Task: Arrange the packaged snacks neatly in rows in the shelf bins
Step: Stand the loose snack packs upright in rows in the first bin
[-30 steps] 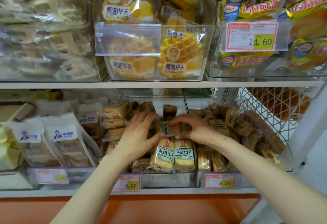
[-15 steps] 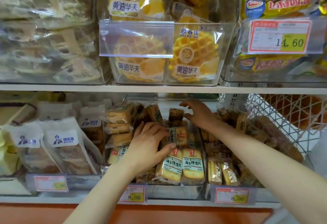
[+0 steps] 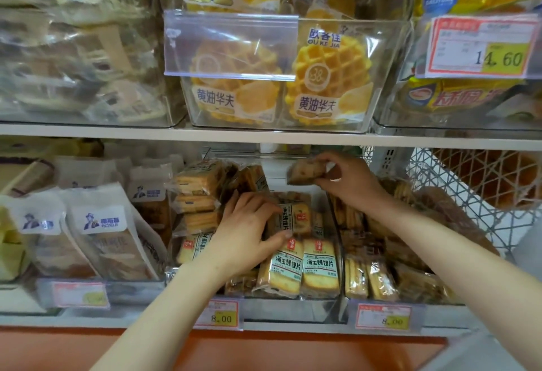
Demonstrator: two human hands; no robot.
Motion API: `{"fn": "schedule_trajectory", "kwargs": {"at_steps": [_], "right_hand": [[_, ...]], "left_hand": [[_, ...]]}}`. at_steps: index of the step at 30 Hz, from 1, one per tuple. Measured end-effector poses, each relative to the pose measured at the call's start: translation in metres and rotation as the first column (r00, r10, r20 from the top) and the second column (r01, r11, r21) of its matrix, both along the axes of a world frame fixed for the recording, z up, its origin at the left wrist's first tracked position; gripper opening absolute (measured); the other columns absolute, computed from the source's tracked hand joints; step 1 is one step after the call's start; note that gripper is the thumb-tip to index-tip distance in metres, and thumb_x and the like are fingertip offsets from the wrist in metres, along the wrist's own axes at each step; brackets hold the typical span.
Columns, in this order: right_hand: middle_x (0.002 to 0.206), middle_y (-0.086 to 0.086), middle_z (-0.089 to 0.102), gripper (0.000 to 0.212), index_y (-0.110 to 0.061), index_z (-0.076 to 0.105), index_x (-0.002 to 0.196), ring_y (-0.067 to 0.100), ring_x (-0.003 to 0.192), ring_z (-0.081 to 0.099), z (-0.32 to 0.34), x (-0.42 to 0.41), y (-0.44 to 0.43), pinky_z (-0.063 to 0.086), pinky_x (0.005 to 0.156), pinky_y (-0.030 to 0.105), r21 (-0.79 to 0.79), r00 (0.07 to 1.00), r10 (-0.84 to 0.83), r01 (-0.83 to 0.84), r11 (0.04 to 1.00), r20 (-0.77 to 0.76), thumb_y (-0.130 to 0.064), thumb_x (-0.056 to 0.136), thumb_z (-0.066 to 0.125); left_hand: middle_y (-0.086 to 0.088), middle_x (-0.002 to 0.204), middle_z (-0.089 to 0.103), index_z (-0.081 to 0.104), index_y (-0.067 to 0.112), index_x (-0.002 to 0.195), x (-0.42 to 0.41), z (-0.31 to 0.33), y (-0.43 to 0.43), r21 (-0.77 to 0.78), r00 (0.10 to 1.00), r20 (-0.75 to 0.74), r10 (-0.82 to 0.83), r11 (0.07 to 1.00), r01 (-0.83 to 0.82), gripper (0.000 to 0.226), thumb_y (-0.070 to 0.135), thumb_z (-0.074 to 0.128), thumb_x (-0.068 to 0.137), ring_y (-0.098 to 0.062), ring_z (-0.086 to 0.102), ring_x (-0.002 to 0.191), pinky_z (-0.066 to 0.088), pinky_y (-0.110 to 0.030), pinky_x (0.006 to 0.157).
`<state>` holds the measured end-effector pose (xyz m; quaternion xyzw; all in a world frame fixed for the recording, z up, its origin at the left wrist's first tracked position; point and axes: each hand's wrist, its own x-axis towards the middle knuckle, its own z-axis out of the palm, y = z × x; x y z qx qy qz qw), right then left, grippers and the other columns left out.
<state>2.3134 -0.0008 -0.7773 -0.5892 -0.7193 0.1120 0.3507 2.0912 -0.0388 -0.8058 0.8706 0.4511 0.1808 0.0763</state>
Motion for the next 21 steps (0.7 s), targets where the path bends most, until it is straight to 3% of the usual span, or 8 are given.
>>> {"fn": "schedule_trajectory", "kwargs": {"at_steps": [3, 6, 8, 11, 17, 19, 21], "right_hand": [[0.11, -0.012, 0.058, 0.037, -0.025, 0.06, 0.105, 0.003, 0.1, 0.055, -0.009, 0.007, -0.043, 0.041, 0.087, 0.009, 0.003, 0.993, 0.118, -0.118, 0.993, -0.005, -0.007, 0.076, 0.073], [0.123, -0.018, 0.046, 0.038, -0.028, 0.057, 0.102, -0.004, 0.118, 0.042, -0.029, 0.008, -0.067, 0.028, 0.101, 0.005, 0.033, 0.97, 0.234, -0.237, 0.971, 0.067, -0.008, 0.075, 0.073], [0.13, -0.02, 0.041, 0.038, -0.03, 0.056, 0.106, -0.007, 0.124, 0.037, -0.038, 0.007, -0.072, 0.026, 0.104, 0.006, 0.042, 0.955, 0.286, -0.29, 0.956, 0.08, -0.012, 0.077, 0.073], [0.135, -0.013, 0.045, 0.035, -0.025, 0.062, 0.11, -0.003, 0.128, 0.038, -0.043, 0.01, -0.076, 0.029, 0.108, 0.013, 0.093, 0.956, 0.288, -0.292, 0.952, 0.057, -0.012, 0.078, 0.071], [0.132, -0.011, 0.05, 0.031, -0.021, 0.064, 0.111, -0.001, 0.127, 0.041, -0.039, 0.002, -0.077, 0.032, 0.106, 0.014, 0.114, 0.944, 0.329, -0.329, 0.938, 0.015, -0.023, 0.081, 0.06], [0.125, -0.017, 0.054, 0.03, -0.029, 0.063, 0.11, -0.004, 0.122, 0.045, -0.027, 0.005, -0.074, 0.034, 0.103, 0.012, 0.056, 0.944, 0.327, -0.325, 0.944, -0.032, -0.028, 0.081, 0.052], [0.11, -0.019, 0.061, 0.022, -0.033, 0.062, 0.104, -0.004, 0.109, 0.055, -0.013, 0.011, -0.059, 0.041, 0.095, 0.011, 0.05, 0.967, 0.235, -0.231, 0.972, -0.096, -0.021, 0.087, 0.055]], "left_hand": [[0.006, 0.141, 0.04, 0.036, 0.026, 0.138, 0.002, 0.004, -0.002, -0.051, 0.997, 0.069, 0.024, 0.998, -0.02, 0.087, 0.073, 0.027, 0.065, -0.013, 0.024, 0.134, 0.014, -0.038, 0.116], [0.003, 0.145, 0.033, 0.022, 0.025, 0.144, 0.005, 0.008, -0.006, -0.125, 0.994, 0.105, 0.042, 0.992, -0.029, 0.089, 0.064, 0.057, 0.073, -0.016, 0.02, 0.137, 0.011, -0.04, 0.117], [0.004, 0.147, 0.032, 0.02, 0.027, 0.145, 0.006, 0.007, -0.006, -0.115, 0.998, 0.069, 0.01, 0.993, -0.002, 0.1, 0.077, 0.046, 0.062, -0.015, 0.019, 0.138, 0.002, -0.042, 0.118], [0.005, 0.146, 0.034, 0.025, 0.029, 0.143, 0.009, 0.003, -0.006, -0.04, 1.0, 0.017, 0.007, 0.999, -0.006, 0.105, 0.081, 0.026, 0.052, -0.014, 0.019, 0.138, -0.003, -0.044, 0.115], [0.008, 0.144, 0.035, 0.024, 0.028, 0.143, 0.024, -0.001, -0.009, 0.049, 0.994, -0.018, 0.112, 0.993, -0.111, 0.108, 0.084, 0.022, 0.05, -0.014, 0.023, 0.136, -0.004, -0.048, 0.114], [0.01, 0.139, 0.039, 0.027, 0.03, 0.139, 0.028, -0.003, -0.01, 0.041, 0.989, 0.035, 0.144, 0.989, -0.145, 0.098, 0.08, 0.027, 0.055, -0.012, 0.028, 0.132, -0.001, -0.045, 0.115], [0.01, 0.132, 0.043, 0.032, 0.03, 0.134, 0.031, -0.001, -0.011, 0.037, 0.978, 0.127, 0.165, 0.985, -0.171, 0.084, 0.074, 0.042, 0.064, -0.011, 0.033, 0.127, 0.004, -0.041, 0.115]]}}
